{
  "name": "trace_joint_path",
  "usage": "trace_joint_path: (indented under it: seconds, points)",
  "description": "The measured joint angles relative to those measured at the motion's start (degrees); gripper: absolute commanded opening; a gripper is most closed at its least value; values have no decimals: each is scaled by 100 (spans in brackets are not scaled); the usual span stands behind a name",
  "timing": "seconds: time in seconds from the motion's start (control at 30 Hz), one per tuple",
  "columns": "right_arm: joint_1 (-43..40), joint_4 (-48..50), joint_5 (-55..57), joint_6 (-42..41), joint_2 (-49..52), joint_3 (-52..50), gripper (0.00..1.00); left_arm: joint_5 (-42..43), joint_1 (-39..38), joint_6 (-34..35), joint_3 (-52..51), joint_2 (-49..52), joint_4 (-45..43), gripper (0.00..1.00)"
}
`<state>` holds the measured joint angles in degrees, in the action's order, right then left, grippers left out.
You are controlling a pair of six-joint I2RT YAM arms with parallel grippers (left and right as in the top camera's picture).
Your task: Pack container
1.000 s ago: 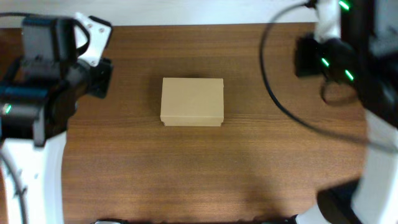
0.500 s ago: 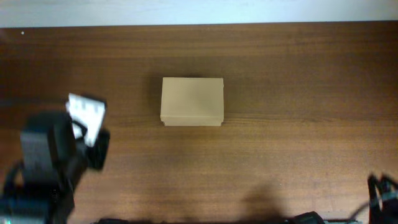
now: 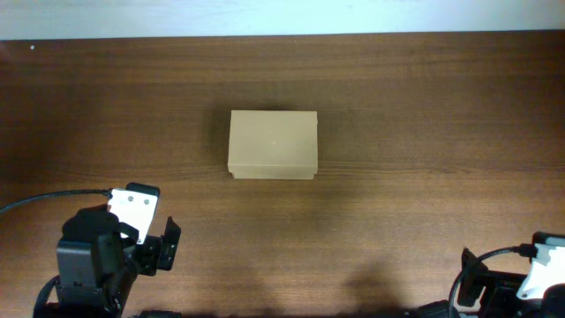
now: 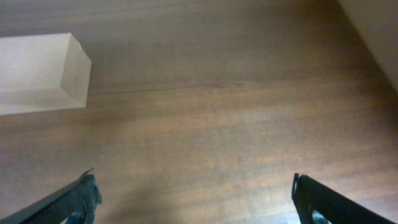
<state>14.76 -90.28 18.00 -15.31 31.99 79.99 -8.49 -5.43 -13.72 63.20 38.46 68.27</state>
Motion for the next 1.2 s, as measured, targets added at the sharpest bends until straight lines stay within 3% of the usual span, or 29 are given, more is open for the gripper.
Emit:
trace_joint_path:
  seconds: [0.93, 1.03, 1.2]
  points:
    - [-4, 155, 22, -9, 0, -13, 99, 2, 0, 2, 0, 0, 0, 99]
    - [-140, 496, 188, 13, -2, -42, 99, 2, 0, 0, 0, 0, -2, 99]
    - [-872, 2496, 341, 31, -223, -721, 99, 2, 0, 0, -2, 0, -7, 99]
